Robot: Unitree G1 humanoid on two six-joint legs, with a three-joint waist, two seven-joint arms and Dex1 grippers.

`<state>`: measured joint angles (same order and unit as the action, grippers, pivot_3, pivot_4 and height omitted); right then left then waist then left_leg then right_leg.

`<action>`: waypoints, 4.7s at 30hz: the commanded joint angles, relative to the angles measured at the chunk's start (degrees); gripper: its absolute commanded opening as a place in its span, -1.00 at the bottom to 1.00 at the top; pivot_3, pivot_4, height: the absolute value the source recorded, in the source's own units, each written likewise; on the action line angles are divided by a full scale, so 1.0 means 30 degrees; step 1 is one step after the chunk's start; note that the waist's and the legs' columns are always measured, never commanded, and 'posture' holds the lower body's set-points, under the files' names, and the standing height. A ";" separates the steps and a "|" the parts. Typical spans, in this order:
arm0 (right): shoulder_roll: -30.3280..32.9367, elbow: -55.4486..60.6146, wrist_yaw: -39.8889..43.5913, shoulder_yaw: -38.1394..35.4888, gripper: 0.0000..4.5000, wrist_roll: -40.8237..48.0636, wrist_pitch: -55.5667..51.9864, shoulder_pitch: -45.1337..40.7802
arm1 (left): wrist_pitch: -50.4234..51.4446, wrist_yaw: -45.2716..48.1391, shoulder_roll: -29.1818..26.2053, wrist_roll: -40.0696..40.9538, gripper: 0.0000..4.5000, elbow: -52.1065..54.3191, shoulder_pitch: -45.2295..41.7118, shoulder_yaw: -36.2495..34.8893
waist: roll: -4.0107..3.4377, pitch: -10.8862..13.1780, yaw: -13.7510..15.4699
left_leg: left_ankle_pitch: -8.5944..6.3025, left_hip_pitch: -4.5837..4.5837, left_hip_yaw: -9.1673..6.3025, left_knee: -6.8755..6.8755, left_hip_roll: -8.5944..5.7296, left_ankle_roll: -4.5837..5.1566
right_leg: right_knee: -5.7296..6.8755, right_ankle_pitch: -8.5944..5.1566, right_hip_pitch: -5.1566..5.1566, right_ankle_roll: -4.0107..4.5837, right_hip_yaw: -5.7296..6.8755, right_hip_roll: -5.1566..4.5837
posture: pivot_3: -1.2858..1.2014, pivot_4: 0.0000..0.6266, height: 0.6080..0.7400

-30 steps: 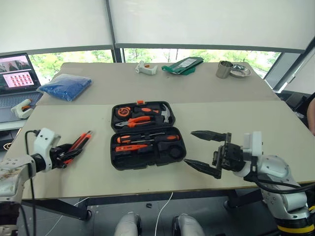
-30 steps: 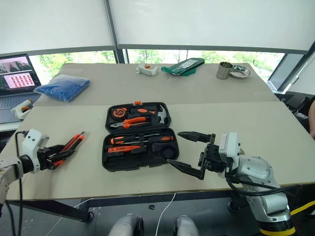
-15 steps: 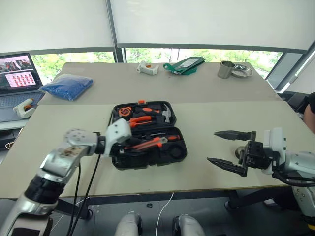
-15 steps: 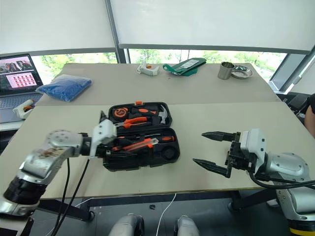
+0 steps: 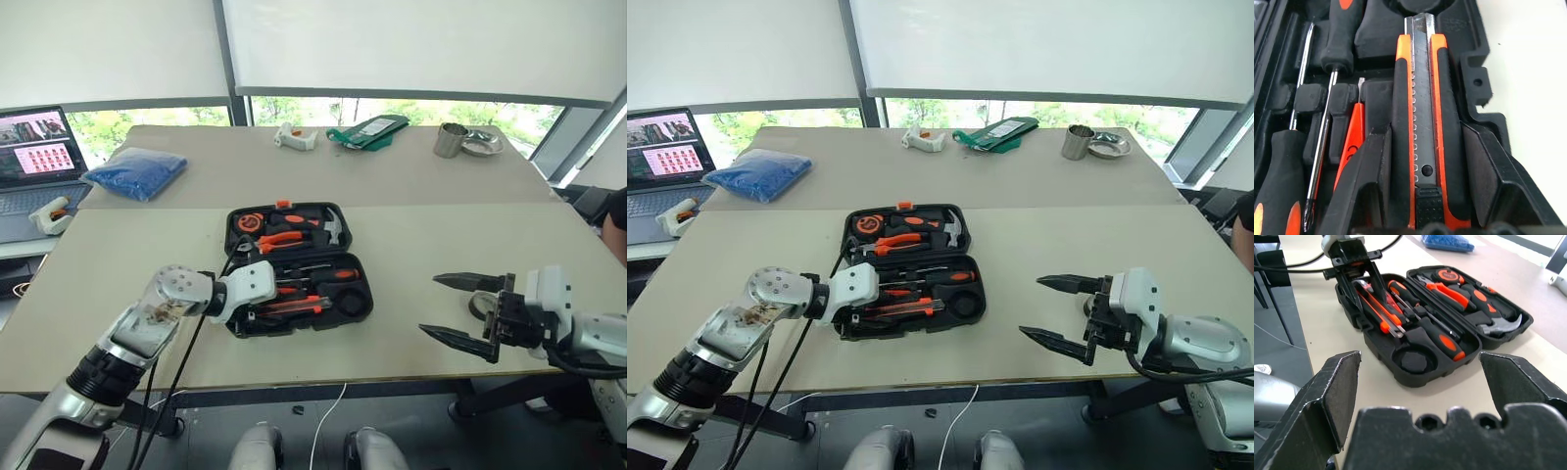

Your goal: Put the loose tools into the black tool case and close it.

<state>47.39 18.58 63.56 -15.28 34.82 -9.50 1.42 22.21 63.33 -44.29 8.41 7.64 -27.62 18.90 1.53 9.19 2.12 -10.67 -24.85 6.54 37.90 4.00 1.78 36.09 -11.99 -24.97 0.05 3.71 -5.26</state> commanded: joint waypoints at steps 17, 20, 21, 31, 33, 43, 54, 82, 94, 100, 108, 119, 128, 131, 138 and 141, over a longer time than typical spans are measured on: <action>-0.0244 -0.0097 0.0114 -0.0303 1.00 0.0009 0.0230 -0.0491 | -0.0767 0.2195 0.2077 0.2900 0.83 -0.2284 -0.1480 -0.2893 | 0.0003 0.0002 0.0039 | 0.0000 0.0031 -0.0001 0.0000 -0.0014 0.0003 | -0.0007 0.0004 0.0044 -0.0041 -0.0002 -0.0008 | 0.03 -0.52 1.00; -0.0318 -0.0134 0.0112 -0.0239 1.00 -0.0027 0.0233 -0.0534 | -0.0686 0.2767 0.2111 0.4114 0.83 -0.2808 -0.1646 -0.4164 | 0.0006 0.0004 0.0017 | 0.0000 0.0020 -0.0006 0.0006 -0.0015 0.0005 | -0.0008 0.0012 0.0038 -0.0056 0.0003 -0.0008 | 0.03 -0.52 1.00; -0.0351 -0.0166 0.0105 -0.0220 1.00 -0.0041 0.0243 -0.0555 | -0.0626 0.2958 0.2011 0.4414 0.83 -0.2967 -0.1648 -0.4480 | 0.0006 0.0004 0.0009 | 0.0000 0.0023 -0.0006 0.0006 -0.0015 0.0005 | -0.0005 0.0015 0.0039 -0.0060 0.0003 -0.0008 | 0.03 -0.52 1.00; -0.1180 -0.0461 -0.0251 0.0074 1.00 -0.0274 0.0417 -0.0574 | -0.3770 0.3632 0.1920 0.3592 -0.47 -0.3149 0.0627 -0.4395 | 0.0004 0.0002 -0.0018 | 0.0000 0.0033 -0.0004 0.0005 -0.0011 0.0005 | -0.0003 0.0033 0.0043 -0.0088 0.0001 -0.0008 | 0.03 -0.52 1.00; -0.1297 -0.0573 -0.0230 0.0096 1.00 -0.0369 0.0513 -0.0516 | -0.4234 0.3106 0.2061 0.2827 -0.80 -0.3245 0.0996 -0.3945 | 0.0003 0.0002 0.0013 | 0.0000 0.0034 -0.0003 0.0006 -0.0011 0.0005 | -0.0001 0.0031 0.0044 -0.0084 0.0002 -0.0009 | 0.03 -0.52 1.00; -0.1732 -0.0884 -0.0355 0.0110 1.00 -0.0906 0.0909 -0.0540 | -0.3035 0.1277 0.2146 0.0020 -0.99 -0.3719 0.1551 -0.2028 | -0.0010 -0.0006 0.0027 | 0.0000 0.0044 -0.0005 0.0006 -0.0014 0.0004 | 0.0001 0.0002 0.0055 -0.0038 -0.0001 -0.0010 | 0.03 -0.52 1.00; -0.2110 0.0094 -0.1053 0.0476 1.00 -0.0579 0.0089 0.0177 | -0.0705 0.0201 0.2798 -0.0280 -0.99 -0.3933 0.1468 -0.1289 | -0.0213 -0.0130 0.0047 | -0.0087 0.0239 -0.0047 0.0005 -0.0032 -0.0141 | -0.0008 -0.0041 0.0257 0.0013 -0.0011 -0.0033 | 0.03 -0.52 1.00; -0.2215 -0.0698 -0.6362 -0.5638 1.00 -0.3686 0.0127 0.6669 | -0.6945 0.5736 0.3308 0.8591 0.99 -0.4529 0.4067 -0.9176 | -0.0302 -0.0119 -0.0685 | -0.0107 0.0194 -0.0055 -0.0041 -0.0024 -0.0114 | -0.0035 -0.0098 0.0204 -0.0008 -0.0029 -0.0122 | 0.03 -0.52 1.00; 0.5270 -0.0934 -0.5107 0.1011 1.00 -0.4473 -1.0198 -0.0401 | -0.6418 0.6015 0.3632 0.8357 0.99 -0.3212 0.4385 -0.8123 | -0.0267 -0.0110 -0.0295 | -0.0086 0.0052 -0.0078 -0.0037 -0.0081 0.0066 | -0.0047 -0.0150 0.0131 -0.0100 -0.0017 -0.0029 | 0.03 -0.52 1.00; 0.5785 -0.3011 -0.4659 0.3888 1.00 -0.5971 -1.0850 -0.2605 | -0.6397 0.5727 0.3617 0.8378 0.99 -0.2827 0.4669 -0.8290 | -0.0258 -0.0105 -0.0351 | -0.0182 0.0025 -0.0038 -0.0007 -0.0109 0.0120 | -0.0093 -0.0130 0.0128 -0.0177 -0.0041 -0.0055 | 0.03 -0.52 1.00; 0.4970 -0.6246 -0.3983 0.5876 0.52 -0.7763 -0.9054 -0.4649 | -0.6425 0.5792 0.3294 0.8419 1.00 -0.2839 0.4587 -0.8500 | -0.0251 -0.0100 -0.0486 | -0.0178 0.0061 -0.0042 0.0013 -0.0091 0.0117 | -0.0074 -0.0150 0.0152 -0.0201 -0.0038 -0.0042 | 0.03 -0.52 1.00; 0.4493 -0.8430 -0.2136 0.6341 -0.99 -0.8479 -0.5927 -0.6444 | -0.6740 0.5710 0.3470 0.8355 1.00 -0.2567 0.5046 -0.8460 | -0.0250 -0.0100 -0.0483 | -0.0178 0.0072 -0.0033 0.0050 -0.0084 0.0117 | -0.0074 -0.0139 0.0173 -0.0191 -0.0045 -0.0043 | 0.03 -0.52 1.00; 0.0569 -0.1308 -0.0127 0.7781 -0.99 -0.3867 -1.0843 -1.0823 | -0.6870 0.5576 0.3100 0.8423 1.00 -0.2580 0.5536 -0.8914 | -0.0240 -0.0086 -0.0928 | -0.0161 0.0083 -0.0054 0.0047 -0.0018 0.0089 | 0.0007 -0.0102 0.0116 -0.0171 -0.0058 0.0023 | 0.03 -0.52 1.00; -0.0371 -0.1202 -0.0364 0.9650 -0.99 -0.4606 -1.1861 -1.2111 | -0.6944 0.5471 0.3111 0.8329 1.00 -0.2626 0.5533 -0.8919 | -0.0231 -0.0082 -0.0758 | -0.0159 0.0076 -0.0067 0.0047 -0.0016 0.0083 | 0.0007 -0.0112 0.0119 -0.0151 -0.0029 0.0009 | 0.03 -0.52 1.00; -0.2165 -0.2116 -0.1709 1.1953 -0.99 -0.6076 -1.2827 -1.3272 | -0.7143 0.5122 0.3178 0.8213 1.00 -0.2313 0.6068 -0.9032 | -0.0230 -0.0083 -0.0506 | -0.0152 -0.0127 -0.0012 0.0093 -0.0063 0.0101 | -0.0006 -0.0002 -0.0052 -0.0049 -0.0043 -0.0069 | 0.03 -0.52 1.00; -0.2337 -0.2649 -0.1759 1.2459 -0.99 -0.6574 -1.2862 -1.3423 | -0.7291 0.5087 0.3112 0.8192 1.00 -0.2296 0.6273 -0.9054 | -0.0230 -0.0083 -0.0509 | -0.0152 -0.0134 -0.0013 0.0095 -0.0054 0.0100 | 0.0001 -0.0004 -0.0057 -0.0046 -0.0030 -0.0025 | 0.03 -0.52 1.00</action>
<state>40.21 10.48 58.56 22.23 15.91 -47.90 -37.66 1.40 78.85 -34.33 32.84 -0.90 -8.80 -7.00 0.84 8.94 0.59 -11.13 -25.25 6.52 38.19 3.85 2.08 36.11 -12.01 -25.14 -0.08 3.64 -5.29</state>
